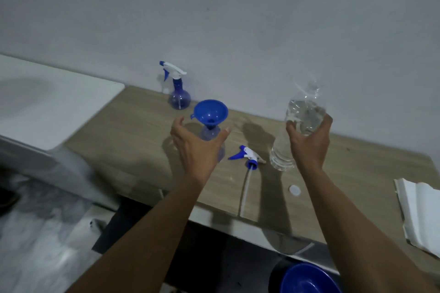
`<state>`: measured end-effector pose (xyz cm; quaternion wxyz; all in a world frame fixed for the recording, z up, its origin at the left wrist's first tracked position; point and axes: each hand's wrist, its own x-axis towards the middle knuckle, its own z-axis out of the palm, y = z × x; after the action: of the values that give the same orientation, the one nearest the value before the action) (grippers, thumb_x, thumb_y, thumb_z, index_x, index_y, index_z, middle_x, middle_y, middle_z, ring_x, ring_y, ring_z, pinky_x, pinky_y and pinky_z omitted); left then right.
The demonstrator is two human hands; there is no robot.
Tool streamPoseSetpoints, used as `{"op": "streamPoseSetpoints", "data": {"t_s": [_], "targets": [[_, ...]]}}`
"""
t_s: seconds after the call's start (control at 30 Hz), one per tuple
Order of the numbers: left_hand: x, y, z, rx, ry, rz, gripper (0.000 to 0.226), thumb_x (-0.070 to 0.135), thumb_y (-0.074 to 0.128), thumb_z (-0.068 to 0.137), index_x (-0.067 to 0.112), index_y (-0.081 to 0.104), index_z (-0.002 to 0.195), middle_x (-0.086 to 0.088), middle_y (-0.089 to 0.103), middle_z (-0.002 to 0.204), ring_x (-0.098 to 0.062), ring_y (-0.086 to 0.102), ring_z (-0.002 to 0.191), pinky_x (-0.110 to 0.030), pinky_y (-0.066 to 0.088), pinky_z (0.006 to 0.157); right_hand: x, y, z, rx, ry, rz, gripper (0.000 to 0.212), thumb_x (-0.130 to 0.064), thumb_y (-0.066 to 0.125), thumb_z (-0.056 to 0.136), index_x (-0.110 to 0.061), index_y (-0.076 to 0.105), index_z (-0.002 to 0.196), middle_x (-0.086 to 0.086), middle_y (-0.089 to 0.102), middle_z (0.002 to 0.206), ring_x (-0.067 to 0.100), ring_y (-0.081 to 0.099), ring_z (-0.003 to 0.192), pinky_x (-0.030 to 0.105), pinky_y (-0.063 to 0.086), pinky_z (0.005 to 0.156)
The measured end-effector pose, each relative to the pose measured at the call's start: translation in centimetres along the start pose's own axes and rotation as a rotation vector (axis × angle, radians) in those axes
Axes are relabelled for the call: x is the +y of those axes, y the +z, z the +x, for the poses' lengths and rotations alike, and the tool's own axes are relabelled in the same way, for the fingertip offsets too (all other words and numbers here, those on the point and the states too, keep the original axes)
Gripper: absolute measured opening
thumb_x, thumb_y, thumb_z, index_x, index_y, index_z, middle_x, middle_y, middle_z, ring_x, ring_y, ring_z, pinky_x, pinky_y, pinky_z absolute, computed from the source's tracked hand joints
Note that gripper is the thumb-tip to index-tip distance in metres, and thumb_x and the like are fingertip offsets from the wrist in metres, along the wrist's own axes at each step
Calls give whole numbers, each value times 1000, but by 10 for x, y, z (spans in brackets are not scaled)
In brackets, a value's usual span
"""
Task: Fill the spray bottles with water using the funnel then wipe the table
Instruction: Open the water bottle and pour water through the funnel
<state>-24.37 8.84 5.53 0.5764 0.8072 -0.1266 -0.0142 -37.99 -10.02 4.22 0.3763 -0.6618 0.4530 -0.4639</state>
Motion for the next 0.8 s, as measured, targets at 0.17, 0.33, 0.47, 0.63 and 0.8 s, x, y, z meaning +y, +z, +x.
{"op": "streamPoseSetpoints", "data": {"t_s": [0.17,0.33,0.47,0.63,0.8], "targets": [[-1,-6,34,-192,44,-125,126,58,91,52,41,13,149,9,29,155,-13,41,136,-40,43,108,-7,-9,2,1,-51,-41,61,-27,80,80,-21,48,131,-1,64,115,23,65,101,22,43,84],[-4,-10,48,-348,40,-94,120,51,91,58,35,18,152,8,40,149,-14,43,134,-33,40,101,-34,-23,1,-21,-133,-47,67,-23,80,81,-23,43,136,-9,59,120,15,61,105,24,43,88],[-6,-9,53,-415,34,-123,115,51,90,61,32,24,153,9,44,147,-13,45,132,-35,43,104,-63,-35,-3,-35,-211,-30,79,-19,79,82,-31,35,146,-13,58,122,13,62,109,26,46,92],[-2,-9,61,-420,44,-105,100,51,87,65,34,35,148,7,47,143,-14,51,124,-32,46,100,-92,-41,-18,-95,-243,-26,90,-12,77,84,-44,25,149,-36,55,115,12,68,104,36,55,92],[-2,-12,70,-437,68,-79,88,50,85,66,28,46,142,5,54,137,-17,54,123,-37,49,102,-109,-37,-39,-86,-258,18,88,-9,76,85,-41,27,150,-40,54,117,8,66,107,44,57,94]]}}
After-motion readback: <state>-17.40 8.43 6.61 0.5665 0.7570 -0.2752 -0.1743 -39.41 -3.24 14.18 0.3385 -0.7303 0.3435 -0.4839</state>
